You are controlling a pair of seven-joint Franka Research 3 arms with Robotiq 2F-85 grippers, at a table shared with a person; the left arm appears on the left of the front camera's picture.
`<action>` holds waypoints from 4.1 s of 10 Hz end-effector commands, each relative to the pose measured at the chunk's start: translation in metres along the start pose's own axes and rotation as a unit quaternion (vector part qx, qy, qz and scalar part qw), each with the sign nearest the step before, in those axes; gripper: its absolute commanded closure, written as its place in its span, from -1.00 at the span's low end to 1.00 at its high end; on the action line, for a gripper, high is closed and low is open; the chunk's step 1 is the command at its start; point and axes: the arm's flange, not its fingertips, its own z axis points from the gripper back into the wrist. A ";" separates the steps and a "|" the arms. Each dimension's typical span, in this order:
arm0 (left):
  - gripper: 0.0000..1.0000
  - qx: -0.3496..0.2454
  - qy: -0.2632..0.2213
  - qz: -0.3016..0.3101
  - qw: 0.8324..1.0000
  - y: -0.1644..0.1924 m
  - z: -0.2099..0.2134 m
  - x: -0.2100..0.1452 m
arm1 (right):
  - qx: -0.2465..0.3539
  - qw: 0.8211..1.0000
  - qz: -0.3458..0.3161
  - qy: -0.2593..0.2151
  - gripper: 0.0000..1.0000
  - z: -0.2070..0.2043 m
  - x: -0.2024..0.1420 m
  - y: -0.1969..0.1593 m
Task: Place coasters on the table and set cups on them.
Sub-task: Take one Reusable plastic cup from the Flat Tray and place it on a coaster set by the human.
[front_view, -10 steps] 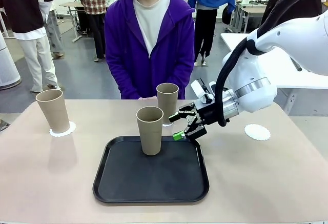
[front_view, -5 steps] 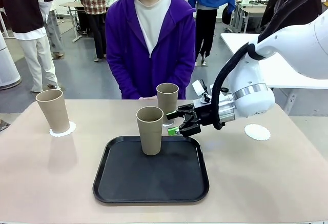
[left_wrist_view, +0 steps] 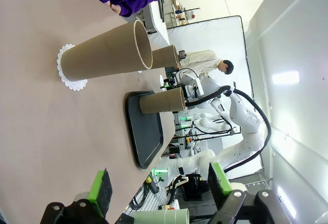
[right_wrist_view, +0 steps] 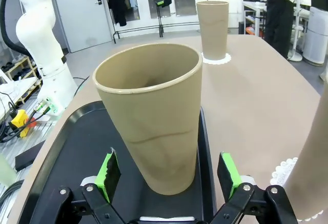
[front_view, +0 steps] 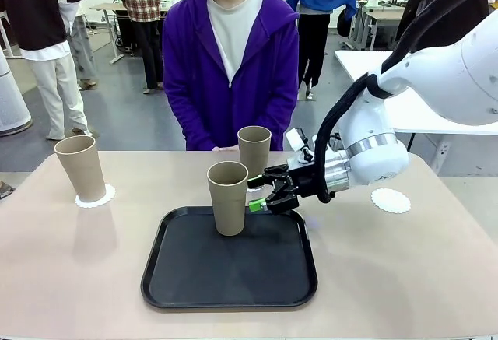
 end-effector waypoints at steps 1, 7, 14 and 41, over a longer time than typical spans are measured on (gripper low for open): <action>-1.00 0.001 -0.001 0.000 1.000 -0.002 0.001 -0.001 | 0.014 1.000 0.000 -0.002 -1.00 -0.003 0.003 -0.007; -1.00 0.001 -0.001 0.000 1.000 -0.002 0.001 -0.001 | 0.058 0.998 0.008 -0.001 -1.00 -0.020 -0.004 -0.007; -1.00 0.001 -0.001 0.000 1.000 -0.002 0.001 -0.001 | 0.066 0.997 0.024 -0.013 -1.00 -0.040 -0.008 -0.024; -1.00 0.001 -0.001 0.000 1.000 -0.002 0.001 -0.001 | -0.071 0.996 -0.021 -0.057 0.52 0.082 0.162 0.060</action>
